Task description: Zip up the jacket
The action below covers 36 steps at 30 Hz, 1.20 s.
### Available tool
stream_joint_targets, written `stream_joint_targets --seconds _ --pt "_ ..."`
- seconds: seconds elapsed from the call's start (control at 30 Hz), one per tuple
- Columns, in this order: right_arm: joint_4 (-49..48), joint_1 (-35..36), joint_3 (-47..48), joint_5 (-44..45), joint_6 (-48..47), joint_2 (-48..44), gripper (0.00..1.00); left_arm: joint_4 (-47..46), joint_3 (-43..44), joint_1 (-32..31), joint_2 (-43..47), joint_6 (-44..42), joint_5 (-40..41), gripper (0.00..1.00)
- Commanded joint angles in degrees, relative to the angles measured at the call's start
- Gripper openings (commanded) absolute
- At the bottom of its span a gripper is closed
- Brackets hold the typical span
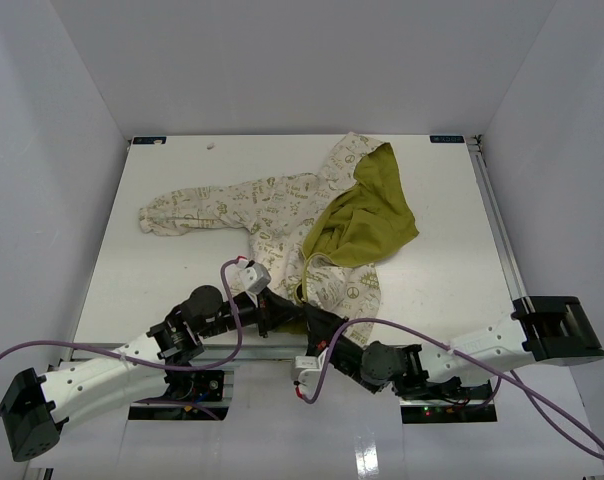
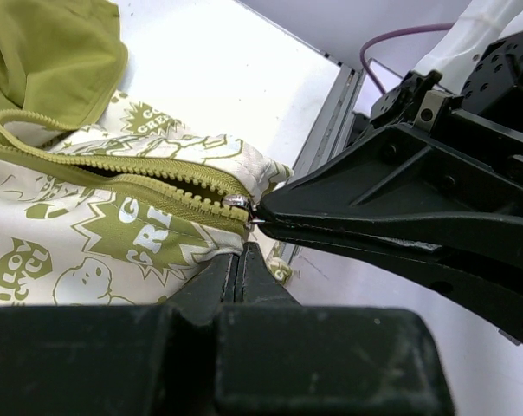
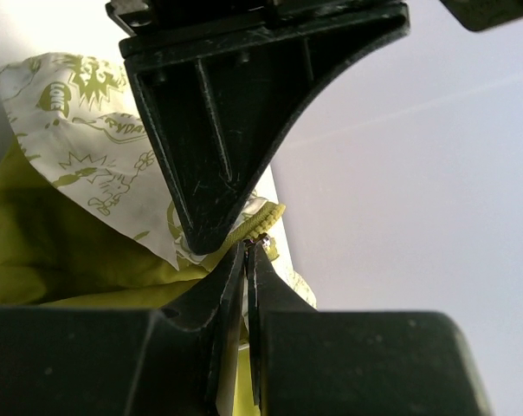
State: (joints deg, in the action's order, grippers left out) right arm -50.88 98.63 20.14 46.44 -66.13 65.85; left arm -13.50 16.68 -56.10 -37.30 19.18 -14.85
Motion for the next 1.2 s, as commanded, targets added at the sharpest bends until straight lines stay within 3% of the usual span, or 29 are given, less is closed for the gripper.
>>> stream_joint_targets --seconds 0.0,0.3,0.4,0.8,1.03,1.17 --pt "-9.1 -0.8 2.7 0.3 -1.4 -4.2 0.08 5.7 -0.5 -0.9 -1.1 0.1 -4.9 0.00" --pt "-6.3 -0.8 2.0 -0.8 0.6 -6.6 0.08 4.6 -1.1 -0.9 -0.4 0.3 -6.3 0.00" --pt "-6.6 -0.8 1.8 2.3 -3.0 -6.5 0.08 4.8 -1.0 -1.0 -0.7 0.3 -6.1 0.00" --pt "32.0 -0.7 19.5 1.6 2.8 -5.7 0.08 4.9 -0.6 -0.9 -1.0 0.3 -6.6 0.00" --pt "35.6 -2.0 26.7 -2.2 -0.3 -6.9 0.08 4.3 -0.9 -0.9 -0.1 0.5 -7.6 0.00" --pt "38.6 -4.0 26.9 -4.7 4.9 -7.2 0.08 3.5 -1.2 -0.9 1.6 0.9 -8.7 0.00"
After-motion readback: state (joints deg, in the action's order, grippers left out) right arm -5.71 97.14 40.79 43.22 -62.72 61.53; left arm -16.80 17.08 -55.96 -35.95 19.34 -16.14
